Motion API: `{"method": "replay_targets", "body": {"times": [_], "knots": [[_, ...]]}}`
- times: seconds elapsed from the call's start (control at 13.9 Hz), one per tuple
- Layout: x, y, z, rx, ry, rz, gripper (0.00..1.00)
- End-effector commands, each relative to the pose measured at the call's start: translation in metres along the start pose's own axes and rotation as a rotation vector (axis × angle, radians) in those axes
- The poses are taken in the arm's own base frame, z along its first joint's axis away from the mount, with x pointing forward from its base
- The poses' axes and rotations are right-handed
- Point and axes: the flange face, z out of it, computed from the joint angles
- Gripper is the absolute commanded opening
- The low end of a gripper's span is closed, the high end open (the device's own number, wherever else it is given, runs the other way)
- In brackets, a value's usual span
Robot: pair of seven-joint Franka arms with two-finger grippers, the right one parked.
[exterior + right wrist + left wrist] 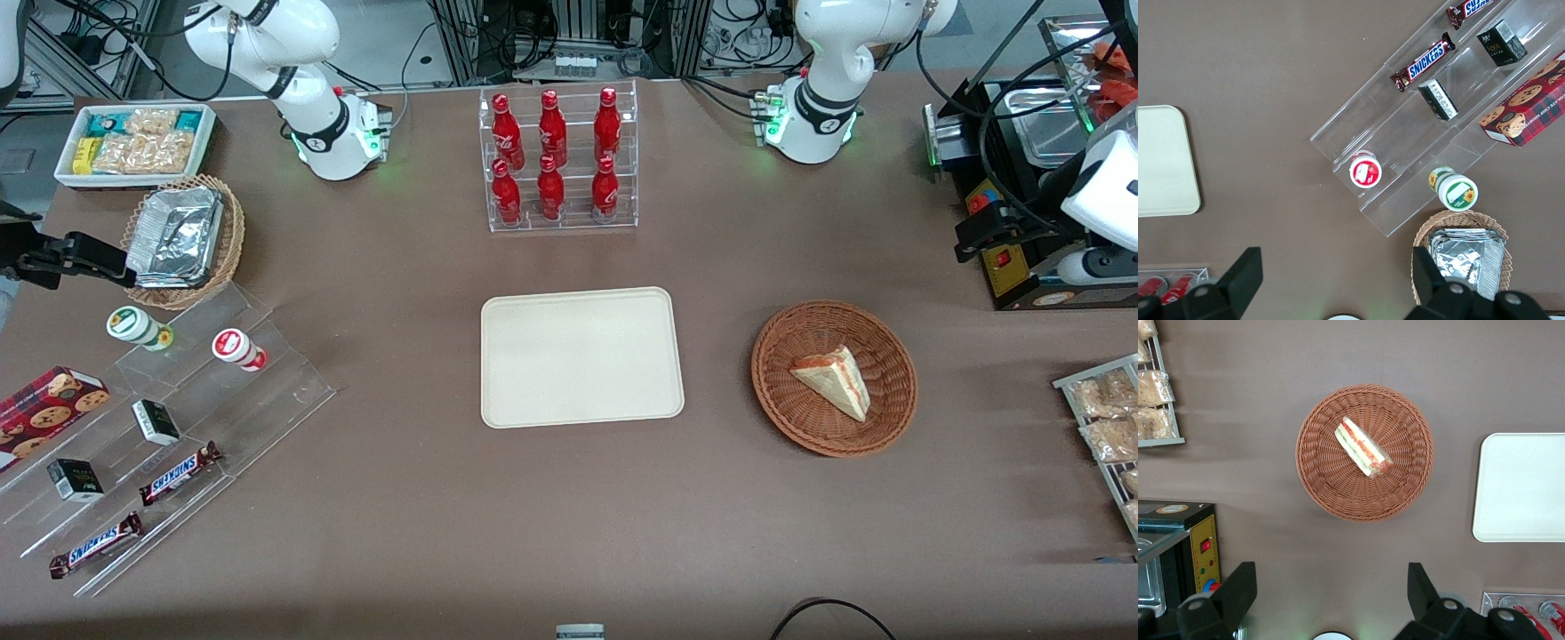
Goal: Place sandwich from basket to tray
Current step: 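Move the left gripper over the wicker basket toward the sandwich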
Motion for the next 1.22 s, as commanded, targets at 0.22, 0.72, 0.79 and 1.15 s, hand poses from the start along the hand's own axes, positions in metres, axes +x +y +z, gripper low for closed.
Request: {"method": "replay_targets", "body": {"times": [0.22,0.72,0.79,1.15], "knots": [[0.0,-0.008,0.002,0.004,-0.014,0.038,1.0],[0.031,-0.001,0.131,0.004,0.019,-0.094,1.0],[0.031,0.003,0.144,-0.002,0.048,-0.152,1.0],[0.023,0.02,0.205,-0.056,0.182,-0.404,1.0]]}}
